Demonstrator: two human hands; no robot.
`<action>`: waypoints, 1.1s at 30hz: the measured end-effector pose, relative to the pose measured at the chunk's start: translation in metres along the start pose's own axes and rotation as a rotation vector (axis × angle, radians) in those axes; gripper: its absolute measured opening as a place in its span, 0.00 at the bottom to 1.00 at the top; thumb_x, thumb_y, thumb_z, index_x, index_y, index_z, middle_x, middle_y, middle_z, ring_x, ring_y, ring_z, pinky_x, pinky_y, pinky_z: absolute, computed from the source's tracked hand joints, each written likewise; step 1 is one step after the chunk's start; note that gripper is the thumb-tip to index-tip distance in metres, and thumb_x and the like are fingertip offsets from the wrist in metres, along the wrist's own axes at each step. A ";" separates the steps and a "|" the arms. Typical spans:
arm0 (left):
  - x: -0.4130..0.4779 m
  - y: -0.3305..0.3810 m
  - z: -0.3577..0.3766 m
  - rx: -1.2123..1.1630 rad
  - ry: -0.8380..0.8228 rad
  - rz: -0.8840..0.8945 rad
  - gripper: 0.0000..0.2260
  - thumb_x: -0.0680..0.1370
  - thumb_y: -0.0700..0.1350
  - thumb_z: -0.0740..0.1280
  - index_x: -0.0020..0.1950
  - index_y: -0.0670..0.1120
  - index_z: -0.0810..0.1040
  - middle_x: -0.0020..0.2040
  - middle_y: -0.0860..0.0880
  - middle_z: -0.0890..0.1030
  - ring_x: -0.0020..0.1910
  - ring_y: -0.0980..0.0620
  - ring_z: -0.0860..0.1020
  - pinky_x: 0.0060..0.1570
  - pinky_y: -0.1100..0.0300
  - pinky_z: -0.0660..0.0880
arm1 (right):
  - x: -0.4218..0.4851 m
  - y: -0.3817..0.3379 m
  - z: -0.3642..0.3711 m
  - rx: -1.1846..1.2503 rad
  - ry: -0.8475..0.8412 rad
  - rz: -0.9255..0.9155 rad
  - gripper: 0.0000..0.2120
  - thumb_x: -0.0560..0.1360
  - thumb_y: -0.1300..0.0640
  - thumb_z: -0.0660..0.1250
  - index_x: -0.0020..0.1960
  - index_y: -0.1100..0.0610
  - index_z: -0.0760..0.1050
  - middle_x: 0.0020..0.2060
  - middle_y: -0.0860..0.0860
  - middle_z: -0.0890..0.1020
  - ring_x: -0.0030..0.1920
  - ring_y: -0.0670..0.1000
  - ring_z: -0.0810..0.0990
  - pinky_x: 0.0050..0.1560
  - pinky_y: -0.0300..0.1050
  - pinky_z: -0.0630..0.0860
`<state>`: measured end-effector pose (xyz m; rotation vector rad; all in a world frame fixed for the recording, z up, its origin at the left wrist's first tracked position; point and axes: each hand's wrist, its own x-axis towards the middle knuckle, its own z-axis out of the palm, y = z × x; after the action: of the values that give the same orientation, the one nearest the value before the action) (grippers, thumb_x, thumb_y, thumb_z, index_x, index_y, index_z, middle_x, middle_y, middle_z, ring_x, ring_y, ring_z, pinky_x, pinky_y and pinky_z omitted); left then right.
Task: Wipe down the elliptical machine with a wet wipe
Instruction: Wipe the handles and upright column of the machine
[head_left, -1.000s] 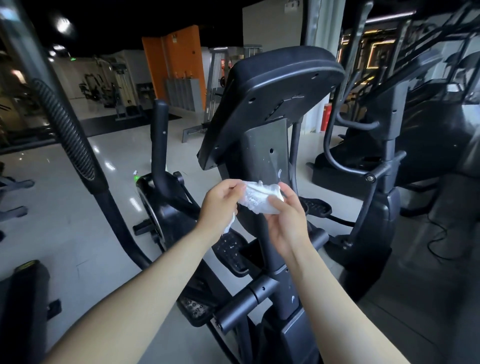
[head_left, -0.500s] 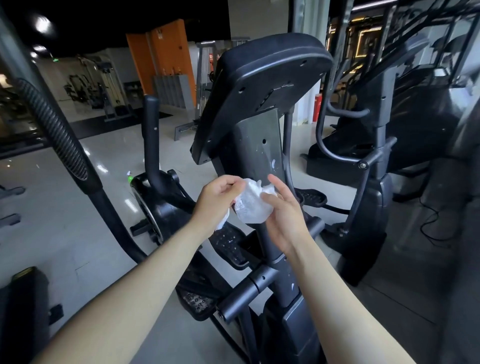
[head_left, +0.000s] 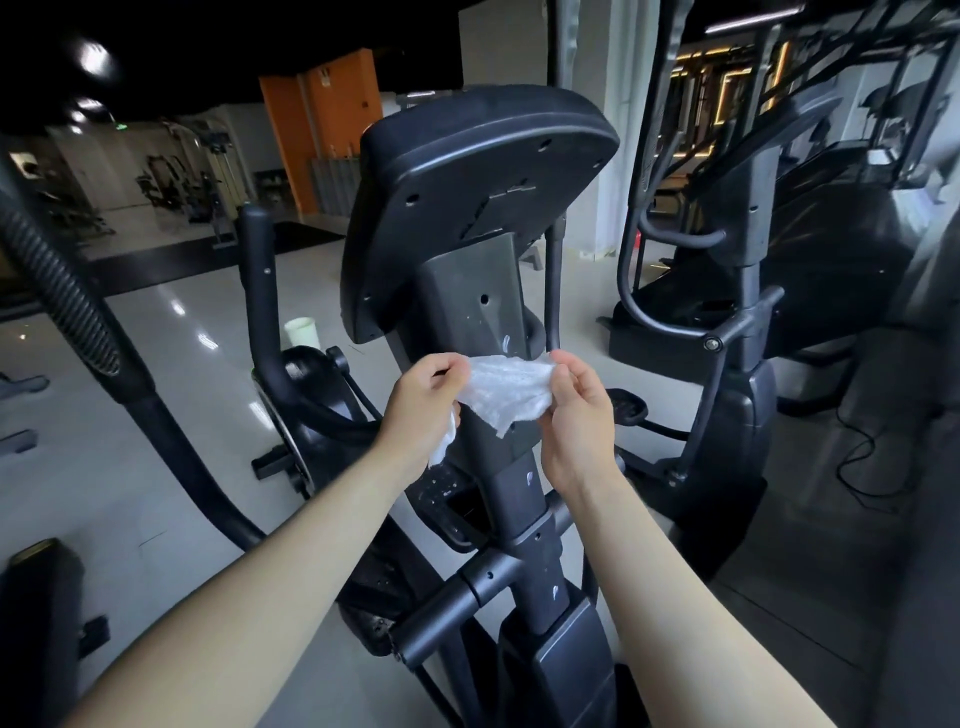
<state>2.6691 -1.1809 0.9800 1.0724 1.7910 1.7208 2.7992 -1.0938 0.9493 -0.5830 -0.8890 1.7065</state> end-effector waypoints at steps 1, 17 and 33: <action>0.002 0.001 0.003 0.002 0.006 0.003 0.07 0.83 0.48 0.66 0.56 0.48 0.81 0.38 0.47 0.81 0.31 0.48 0.71 0.33 0.57 0.69 | 0.003 -0.001 -0.001 -0.018 0.006 -0.010 0.10 0.85 0.62 0.59 0.57 0.55 0.79 0.50 0.55 0.82 0.47 0.53 0.80 0.48 0.48 0.79; -0.007 0.019 0.017 0.223 -0.063 -0.042 0.08 0.80 0.52 0.65 0.51 0.57 0.85 0.48 0.61 0.85 0.46 0.61 0.79 0.47 0.60 0.75 | 0.012 -0.021 -0.001 0.041 -0.193 0.113 0.16 0.82 0.66 0.62 0.64 0.52 0.79 0.46 0.54 0.79 0.46 0.54 0.81 0.49 0.55 0.81; -0.008 0.022 0.035 -0.004 -0.022 -0.005 0.04 0.79 0.42 0.72 0.54 0.46 0.80 0.48 0.51 0.84 0.45 0.56 0.82 0.42 0.66 0.76 | 0.016 -0.032 -0.020 -0.038 -0.333 0.128 0.23 0.79 0.65 0.69 0.73 0.55 0.72 0.61 0.56 0.84 0.60 0.54 0.84 0.55 0.43 0.80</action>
<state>2.7063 -1.1664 0.9947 1.0795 1.7743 1.7025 2.8278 -1.0680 0.9632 -0.3918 -1.1402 1.9417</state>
